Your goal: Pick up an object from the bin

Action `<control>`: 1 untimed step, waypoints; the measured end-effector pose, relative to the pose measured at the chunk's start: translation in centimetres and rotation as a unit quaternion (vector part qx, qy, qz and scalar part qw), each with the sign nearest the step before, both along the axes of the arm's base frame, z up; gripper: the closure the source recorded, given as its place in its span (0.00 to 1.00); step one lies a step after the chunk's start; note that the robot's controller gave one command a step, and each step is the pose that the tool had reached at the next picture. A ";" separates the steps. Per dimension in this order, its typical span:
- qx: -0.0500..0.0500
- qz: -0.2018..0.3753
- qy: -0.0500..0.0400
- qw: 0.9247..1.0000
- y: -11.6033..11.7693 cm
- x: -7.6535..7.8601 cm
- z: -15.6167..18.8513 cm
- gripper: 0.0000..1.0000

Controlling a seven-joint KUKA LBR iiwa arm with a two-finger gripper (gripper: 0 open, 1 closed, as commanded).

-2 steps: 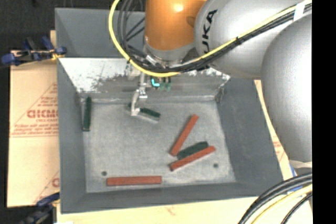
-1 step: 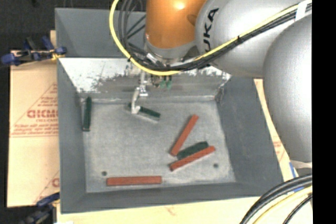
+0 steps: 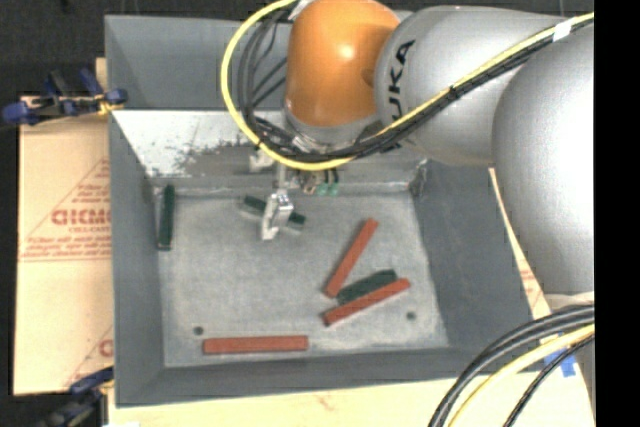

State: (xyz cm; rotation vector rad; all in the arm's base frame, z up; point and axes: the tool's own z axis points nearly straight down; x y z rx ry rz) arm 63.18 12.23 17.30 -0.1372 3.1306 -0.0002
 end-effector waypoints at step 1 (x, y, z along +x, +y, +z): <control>0.001 -0.042 0.001 0.999 -1.4 -0.5 -5.8 0.00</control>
Offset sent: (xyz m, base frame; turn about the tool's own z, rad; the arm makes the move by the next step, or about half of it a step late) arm -0.0141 -0.0500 -0.0989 0.1987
